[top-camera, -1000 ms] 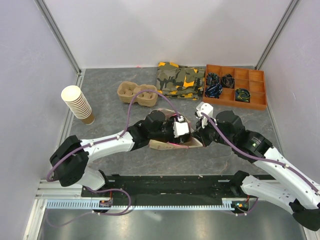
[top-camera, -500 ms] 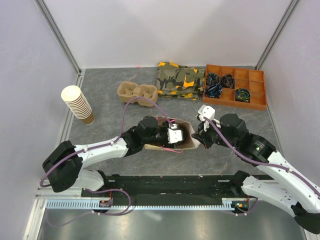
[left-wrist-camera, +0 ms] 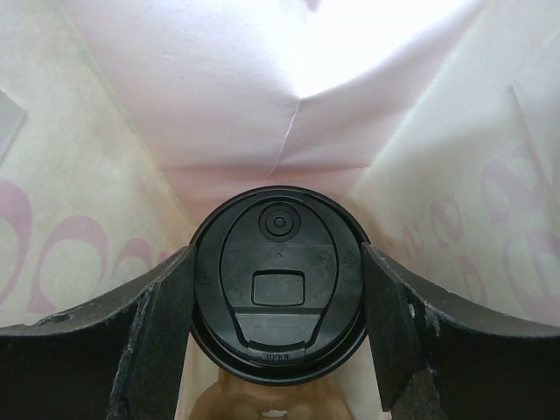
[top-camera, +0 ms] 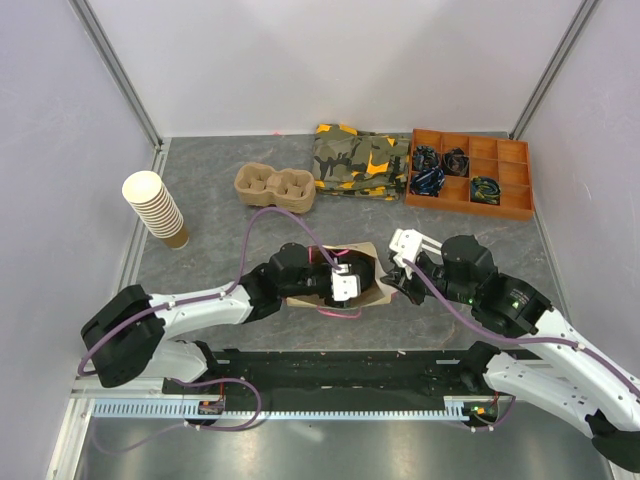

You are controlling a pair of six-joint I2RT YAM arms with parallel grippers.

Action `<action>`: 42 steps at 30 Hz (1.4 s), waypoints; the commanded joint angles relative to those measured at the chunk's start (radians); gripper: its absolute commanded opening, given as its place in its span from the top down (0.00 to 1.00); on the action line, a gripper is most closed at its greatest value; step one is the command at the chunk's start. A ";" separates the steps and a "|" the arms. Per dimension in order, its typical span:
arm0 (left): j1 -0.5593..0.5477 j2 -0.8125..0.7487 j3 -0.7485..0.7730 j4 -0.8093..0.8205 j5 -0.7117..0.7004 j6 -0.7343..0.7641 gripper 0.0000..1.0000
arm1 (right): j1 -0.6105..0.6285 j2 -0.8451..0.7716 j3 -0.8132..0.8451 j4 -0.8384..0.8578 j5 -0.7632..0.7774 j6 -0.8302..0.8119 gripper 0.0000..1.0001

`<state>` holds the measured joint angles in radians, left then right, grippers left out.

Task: Pack the takeout coffee

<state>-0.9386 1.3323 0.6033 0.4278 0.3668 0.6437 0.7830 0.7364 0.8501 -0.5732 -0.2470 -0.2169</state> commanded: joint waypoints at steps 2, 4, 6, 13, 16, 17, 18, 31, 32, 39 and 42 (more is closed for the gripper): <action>0.003 0.048 -0.007 -0.150 -0.017 0.005 0.75 | -0.004 0.017 0.033 -0.050 0.014 -0.024 1.00; 0.003 0.062 0.029 -0.181 -0.028 -0.010 0.71 | -0.005 0.035 0.067 -0.059 0.025 0.011 1.00; 0.003 0.070 0.059 -0.225 -0.037 -0.015 0.65 | -0.004 0.072 0.092 -0.073 0.032 0.051 1.00; 0.004 0.065 0.122 -0.357 -0.049 -0.012 0.47 | -0.004 0.133 0.164 -0.090 0.052 0.132 1.00; 0.009 0.064 0.148 -0.396 -0.052 -0.012 0.39 | -0.004 0.136 0.170 -0.097 0.058 0.148 1.00; 0.011 0.062 0.165 -0.403 -0.052 -0.013 0.35 | -0.004 0.138 0.173 -0.100 0.058 0.155 1.00; 0.014 0.062 0.176 -0.418 -0.052 -0.021 0.33 | -0.004 0.138 0.176 -0.100 0.060 0.159 1.00; 0.021 0.071 0.279 -0.506 -0.003 -0.041 0.10 | -0.004 0.182 0.205 -0.129 0.116 0.214 1.00; 0.021 0.070 0.280 -0.506 -0.003 -0.041 0.09 | -0.004 0.188 0.208 -0.131 0.120 0.214 1.00; 0.030 0.071 0.316 -0.521 -0.002 -0.049 0.00 | -0.005 0.202 0.222 -0.139 0.129 0.258 1.00; 0.031 0.071 0.332 -0.521 -0.005 -0.052 0.00 | -0.005 0.205 0.224 -0.139 0.129 0.261 1.00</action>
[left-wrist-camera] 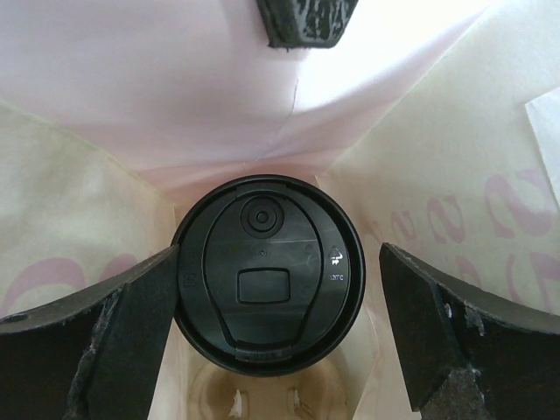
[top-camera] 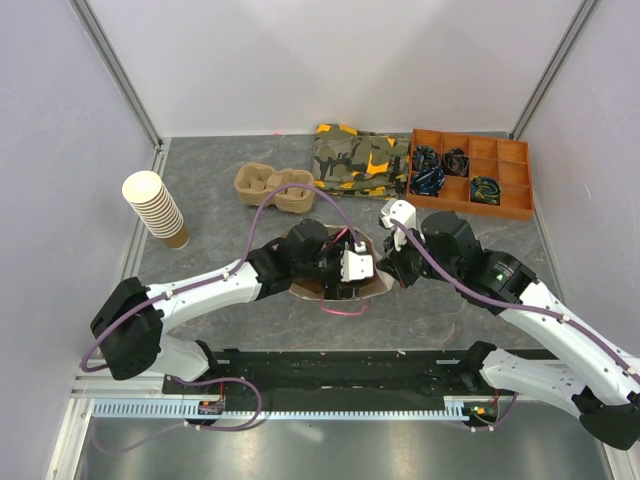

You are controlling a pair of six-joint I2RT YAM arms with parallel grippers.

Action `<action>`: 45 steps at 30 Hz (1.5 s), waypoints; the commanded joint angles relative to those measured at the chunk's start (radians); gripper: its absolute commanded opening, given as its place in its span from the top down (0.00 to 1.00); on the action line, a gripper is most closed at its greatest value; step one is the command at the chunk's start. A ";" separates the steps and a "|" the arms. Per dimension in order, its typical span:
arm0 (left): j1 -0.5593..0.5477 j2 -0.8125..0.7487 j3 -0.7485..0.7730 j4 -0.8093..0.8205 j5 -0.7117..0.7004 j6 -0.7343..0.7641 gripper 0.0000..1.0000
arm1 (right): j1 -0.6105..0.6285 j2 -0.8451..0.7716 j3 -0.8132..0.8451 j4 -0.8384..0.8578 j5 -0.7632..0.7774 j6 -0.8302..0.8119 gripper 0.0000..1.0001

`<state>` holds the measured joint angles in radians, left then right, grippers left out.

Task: Pack the takeout coffee

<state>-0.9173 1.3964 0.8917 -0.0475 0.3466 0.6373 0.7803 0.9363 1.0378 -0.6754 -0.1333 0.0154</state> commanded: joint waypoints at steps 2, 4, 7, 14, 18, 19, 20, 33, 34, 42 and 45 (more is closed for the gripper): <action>0.011 0.007 0.055 -0.045 0.009 -0.051 0.00 | -0.003 0.007 0.036 -0.036 0.015 0.031 1.00; 0.012 0.003 0.062 -0.041 0.011 -0.051 0.00 | -0.004 0.009 0.036 -0.036 0.015 0.032 1.00; 0.011 0.004 0.072 -0.038 0.008 -0.047 0.00 | -0.003 0.012 0.034 -0.036 0.015 0.032 1.00; 0.011 0.004 0.087 -0.028 -0.004 -0.036 0.00 | -0.004 0.018 0.038 -0.038 0.014 0.035 1.00; 0.012 0.001 0.093 -0.023 -0.006 -0.037 0.00 | -0.003 0.022 0.039 -0.036 0.017 0.037 1.00; 0.012 0.000 0.093 -0.022 -0.005 -0.037 0.00 | -0.003 0.024 0.041 -0.035 0.018 0.037 1.00; 0.011 -0.002 0.093 -0.022 -0.003 -0.037 0.00 | -0.003 0.025 0.041 -0.038 0.020 0.038 1.00; 0.021 -0.063 0.121 -0.061 0.058 -0.019 0.00 | -0.013 0.048 0.053 -0.052 0.034 0.054 1.00; 0.021 -0.068 0.125 -0.064 0.063 -0.018 0.00 | -0.015 0.053 0.056 -0.052 0.035 0.060 1.00; 0.037 -0.089 0.144 -0.092 0.103 -0.011 0.00 | -0.032 0.076 0.070 -0.059 0.043 0.075 1.00; 0.046 -0.096 0.151 -0.094 0.117 -0.013 0.00 | -0.036 0.082 0.076 -0.061 0.043 0.078 1.00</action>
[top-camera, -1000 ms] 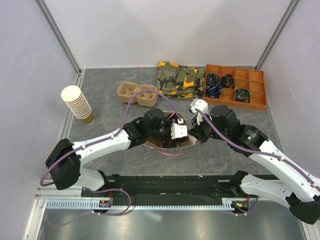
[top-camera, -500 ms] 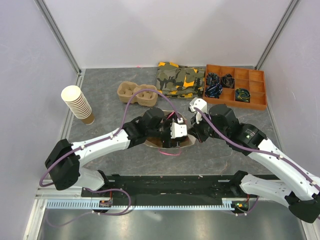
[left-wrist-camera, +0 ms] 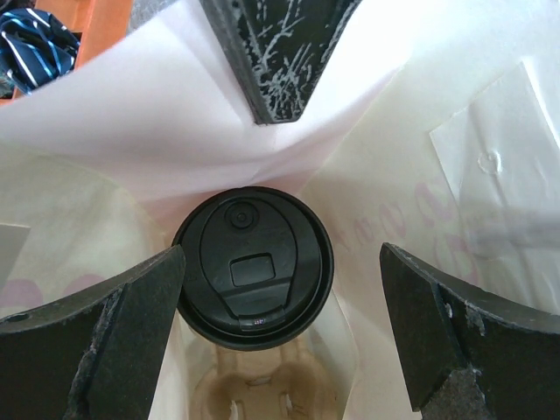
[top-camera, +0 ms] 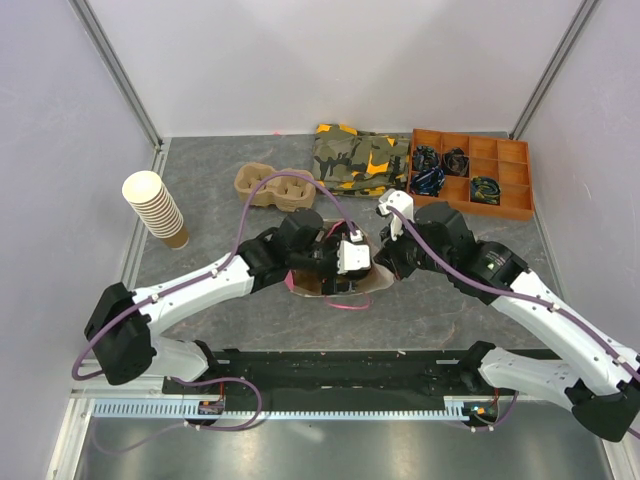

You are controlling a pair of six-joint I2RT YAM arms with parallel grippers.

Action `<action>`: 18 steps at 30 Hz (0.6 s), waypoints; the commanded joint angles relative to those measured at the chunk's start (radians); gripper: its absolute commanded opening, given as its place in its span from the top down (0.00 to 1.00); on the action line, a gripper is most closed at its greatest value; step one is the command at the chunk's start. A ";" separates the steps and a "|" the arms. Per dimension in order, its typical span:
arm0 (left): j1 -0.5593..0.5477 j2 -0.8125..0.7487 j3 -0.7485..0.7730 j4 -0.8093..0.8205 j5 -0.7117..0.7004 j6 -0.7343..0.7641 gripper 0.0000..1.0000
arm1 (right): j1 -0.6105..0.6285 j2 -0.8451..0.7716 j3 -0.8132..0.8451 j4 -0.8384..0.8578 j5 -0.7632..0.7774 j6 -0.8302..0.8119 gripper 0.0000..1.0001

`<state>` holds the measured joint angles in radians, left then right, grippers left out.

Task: Pack the takeout coffee

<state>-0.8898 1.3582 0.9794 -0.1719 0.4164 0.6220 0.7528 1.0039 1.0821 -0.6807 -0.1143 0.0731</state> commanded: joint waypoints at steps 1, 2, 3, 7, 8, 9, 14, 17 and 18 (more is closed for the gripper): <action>0.022 -0.059 0.065 0.029 0.053 0.002 0.00 | -0.009 0.019 0.035 -0.059 0.025 0.024 1.00; 0.026 -0.059 0.068 0.029 0.056 -0.001 0.00 | -0.010 0.022 0.038 -0.060 0.027 0.024 1.00; 0.029 -0.059 0.071 0.029 0.059 -0.007 0.00 | -0.012 0.024 0.045 -0.062 0.027 0.027 1.00; 0.043 -0.057 0.084 0.034 0.073 -0.024 0.00 | -0.017 0.033 0.056 -0.063 0.027 0.030 1.00; 0.046 -0.057 0.091 0.035 0.078 -0.028 0.00 | -0.017 0.035 0.058 -0.068 0.027 0.030 1.00; 0.048 -0.060 0.093 0.035 0.081 -0.034 0.00 | -0.015 0.035 0.062 -0.069 0.028 0.031 1.00; 0.063 -0.074 0.110 0.058 0.105 -0.062 0.00 | -0.018 0.050 0.084 -0.082 0.033 0.039 1.00; 0.074 -0.074 0.123 0.064 0.114 -0.084 0.00 | -0.021 0.062 0.102 -0.092 0.034 0.043 1.00; 0.077 -0.076 0.125 0.066 0.117 -0.085 0.00 | -0.023 0.065 0.105 -0.095 0.038 0.044 1.00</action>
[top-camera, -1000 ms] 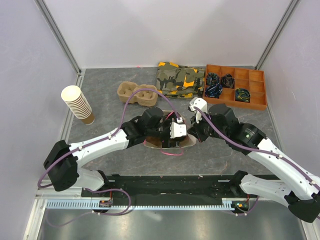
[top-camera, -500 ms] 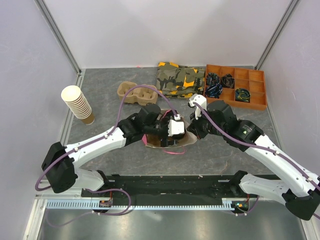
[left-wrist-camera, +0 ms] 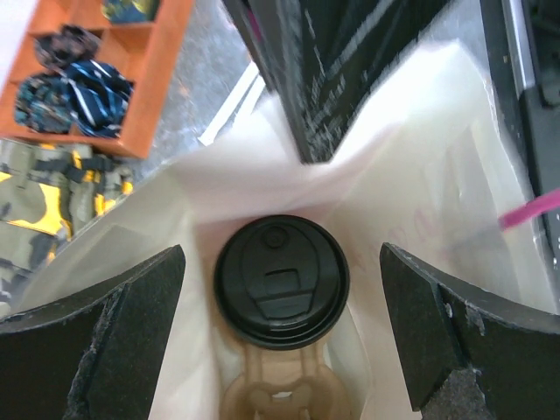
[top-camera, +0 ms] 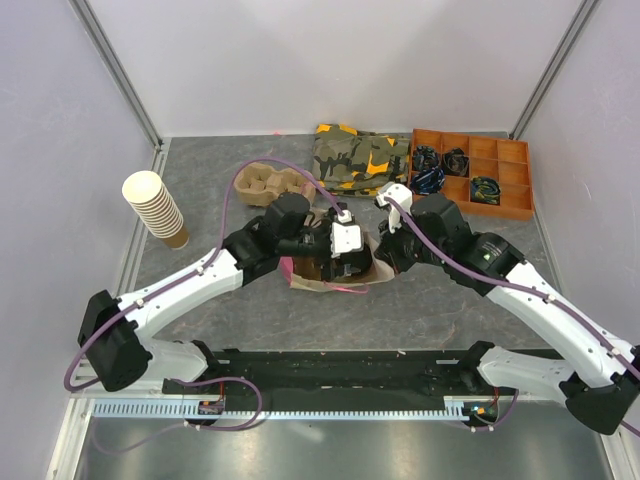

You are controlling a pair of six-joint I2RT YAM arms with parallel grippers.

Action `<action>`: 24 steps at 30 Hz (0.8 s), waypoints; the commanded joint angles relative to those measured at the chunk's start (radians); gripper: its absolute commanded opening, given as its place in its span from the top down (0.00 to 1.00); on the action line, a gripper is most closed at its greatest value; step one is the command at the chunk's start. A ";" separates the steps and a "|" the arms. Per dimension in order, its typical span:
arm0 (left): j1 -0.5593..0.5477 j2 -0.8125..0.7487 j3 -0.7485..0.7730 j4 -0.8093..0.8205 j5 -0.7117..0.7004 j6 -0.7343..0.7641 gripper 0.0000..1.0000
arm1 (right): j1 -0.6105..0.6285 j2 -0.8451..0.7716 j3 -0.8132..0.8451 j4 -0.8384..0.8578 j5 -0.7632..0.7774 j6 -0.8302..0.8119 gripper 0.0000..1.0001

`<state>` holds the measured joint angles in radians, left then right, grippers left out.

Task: Pack the takeout coffee

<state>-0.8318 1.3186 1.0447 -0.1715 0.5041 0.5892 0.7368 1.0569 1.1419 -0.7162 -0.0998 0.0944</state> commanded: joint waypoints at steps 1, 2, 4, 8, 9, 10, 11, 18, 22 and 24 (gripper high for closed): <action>0.025 -0.035 0.061 0.066 0.042 -0.052 0.00 | -0.007 0.014 0.047 -0.063 0.025 0.024 1.00; 0.026 -0.042 0.060 0.067 0.048 -0.054 0.00 | -0.008 0.015 0.051 -0.068 0.025 0.025 1.00; 0.031 -0.045 0.055 0.078 0.059 -0.055 0.00 | -0.011 0.020 0.058 -0.071 0.026 0.028 1.00; 0.039 -0.068 0.038 0.113 0.083 -0.078 0.01 | -0.019 0.034 0.074 -0.089 0.025 0.030 1.00; 0.040 -0.079 0.035 0.125 0.088 -0.083 0.01 | -0.022 0.038 0.081 -0.091 0.023 0.031 1.00; 0.042 -0.084 0.032 0.148 0.088 -0.089 0.01 | -0.022 0.041 0.084 -0.094 0.023 0.031 1.00; 0.045 -0.088 0.031 0.161 0.088 -0.098 0.01 | -0.027 0.044 0.088 -0.100 0.020 0.033 1.00; 0.108 -0.070 0.095 0.214 0.068 -0.235 0.01 | -0.063 0.089 0.133 -0.141 -0.009 0.051 1.00; 0.120 -0.064 0.130 0.242 0.051 -0.288 0.00 | -0.079 0.110 0.156 -0.169 -0.021 0.047 1.00; 0.125 -0.062 0.136 0.254 0.042 -0.307 0.00 | -0.082 0.126 0.174 -0.177 -0.032 0.044 1.00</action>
<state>-0.7166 1.2549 1.1229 -0.0036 0.5556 0.3786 0.6632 1.1587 1.2625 -0.8238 -0.1112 0.1280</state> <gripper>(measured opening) 0.993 0.007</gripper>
